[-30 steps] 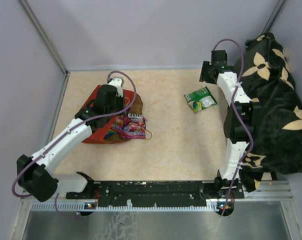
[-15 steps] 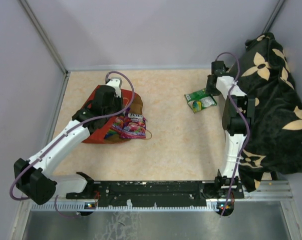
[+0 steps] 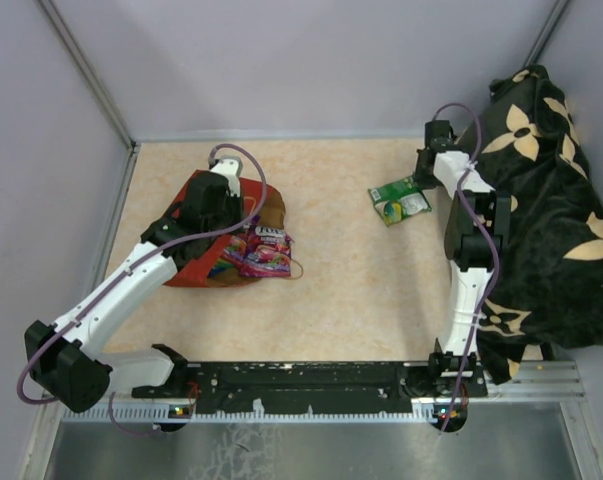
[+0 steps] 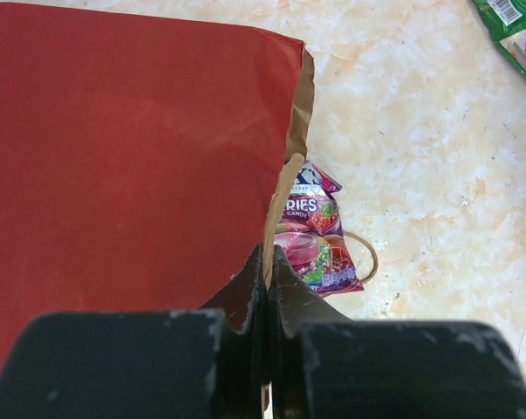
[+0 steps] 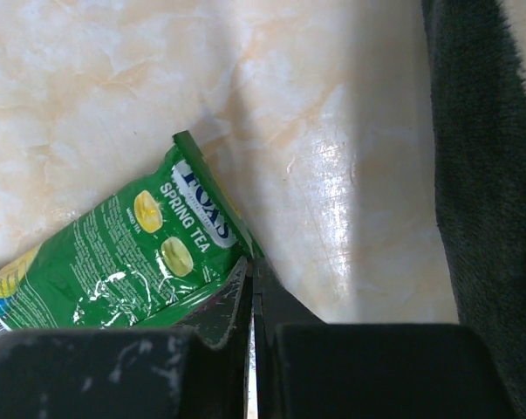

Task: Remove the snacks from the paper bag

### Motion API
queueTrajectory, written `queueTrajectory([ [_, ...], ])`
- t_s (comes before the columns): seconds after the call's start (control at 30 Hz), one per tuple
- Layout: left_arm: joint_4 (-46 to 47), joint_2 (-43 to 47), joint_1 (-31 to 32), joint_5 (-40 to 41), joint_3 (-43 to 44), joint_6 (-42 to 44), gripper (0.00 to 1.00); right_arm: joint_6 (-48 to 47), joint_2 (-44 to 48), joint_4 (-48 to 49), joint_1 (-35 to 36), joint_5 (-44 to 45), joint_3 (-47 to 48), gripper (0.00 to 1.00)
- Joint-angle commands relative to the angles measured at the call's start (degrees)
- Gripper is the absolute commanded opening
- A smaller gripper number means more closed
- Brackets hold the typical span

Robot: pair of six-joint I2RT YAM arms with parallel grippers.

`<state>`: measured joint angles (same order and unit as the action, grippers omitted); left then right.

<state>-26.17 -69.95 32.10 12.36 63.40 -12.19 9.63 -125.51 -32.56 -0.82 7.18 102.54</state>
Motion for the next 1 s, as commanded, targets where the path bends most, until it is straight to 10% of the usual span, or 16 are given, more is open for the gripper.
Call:
queueTrajectory([
  [0.0,-1.05,1.54,-0.20,0.09,-0.12,0.76,0.00,-0.82,6.61,-0.54,-0.24,-0.19,7.45,0.00],
  [0.3,-1.51,1.40,-0.13,0.86,0.46,0.67,0.00,-7.92,5.74,-10.67,2.38,4.41,32.02,0.00],
  [0.6,-1.19,0.87,-0.19,0.44,-1.07,0.32,0.00,-8.69,24.74,3.02,20.37,7.53,-11.06,0.00],
  [0.87,-1.91,2.17,-0.14,0.19,-2.39,0.32,0.00,-7.17,24.55,5.84,28.39,3.24,-21.36,0.00],
  [0.97,-1.78,2.29,-0.19,0.04,-2.52,0.32,0.00,-5.58,25.90,7.52,24.67,4.24,-20.22,0.52],
])
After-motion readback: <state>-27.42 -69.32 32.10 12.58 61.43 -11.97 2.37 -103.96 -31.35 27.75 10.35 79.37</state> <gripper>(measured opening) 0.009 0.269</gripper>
